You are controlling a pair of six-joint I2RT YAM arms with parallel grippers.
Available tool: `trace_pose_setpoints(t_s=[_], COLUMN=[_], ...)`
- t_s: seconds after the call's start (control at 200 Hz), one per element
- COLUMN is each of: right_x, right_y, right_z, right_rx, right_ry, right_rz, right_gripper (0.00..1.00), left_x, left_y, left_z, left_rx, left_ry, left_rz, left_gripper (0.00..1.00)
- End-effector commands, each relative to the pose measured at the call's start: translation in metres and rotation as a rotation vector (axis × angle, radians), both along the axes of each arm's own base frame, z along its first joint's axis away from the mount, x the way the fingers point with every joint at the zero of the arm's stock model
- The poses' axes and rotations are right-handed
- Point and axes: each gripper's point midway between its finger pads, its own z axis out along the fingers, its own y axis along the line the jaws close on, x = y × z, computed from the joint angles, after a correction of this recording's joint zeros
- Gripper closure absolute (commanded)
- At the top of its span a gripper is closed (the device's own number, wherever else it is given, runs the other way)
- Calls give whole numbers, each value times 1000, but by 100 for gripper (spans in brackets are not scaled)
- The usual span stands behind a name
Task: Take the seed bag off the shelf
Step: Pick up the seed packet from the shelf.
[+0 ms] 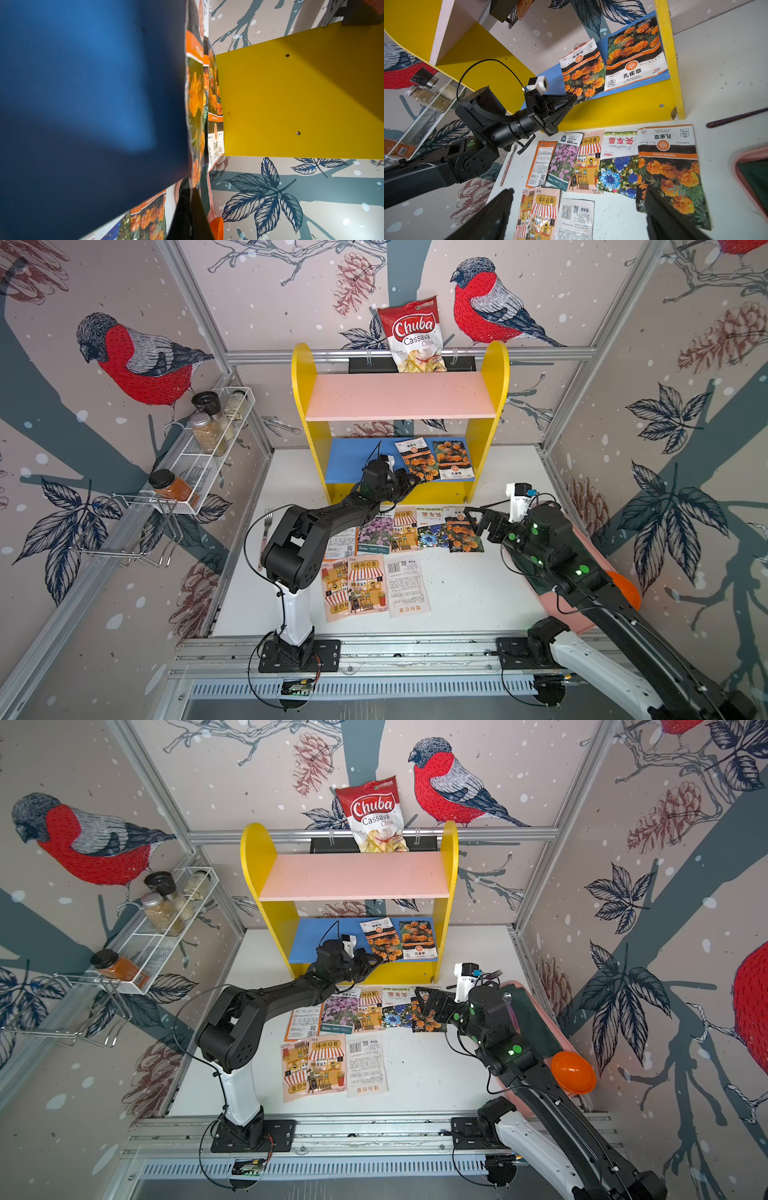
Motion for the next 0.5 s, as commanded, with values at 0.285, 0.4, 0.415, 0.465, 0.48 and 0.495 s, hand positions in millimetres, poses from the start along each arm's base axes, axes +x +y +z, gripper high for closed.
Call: trace_pose_setpoints(t_s=[0.285, 0.4, 0.415, 0.465, 0.48, 0.495], right_x=[-1, -5, -6, -7, -7, -8], right_y=[10, 19, 20, 24, 25, 25], right_z=[11, 15, 15, 17, 18, 19], right_rx=[44, 56, 59, 71, 77, 81], right_ry=[-51, -64, -64, -62, -61, -59], right_rz=[53, 113, 123, 151, 156, 162], right_gripper=[0, 0, 0, 0, 0, 0], left_x=[-31, -55, -59, -72, -76, -80], left_y=[16, 17, 17, 18, 18, 19], left_z=[36, 45, 47, 53, 55, 56], left_rx=[90, 114, 115, 114, 116, 120], left_ry=[-120, -168, -179, -206, -213, -220], left_rz=[-105, -210, -225, -276, -291, -301], left_gripper=[100, 100, 100, 100, 100, 100])
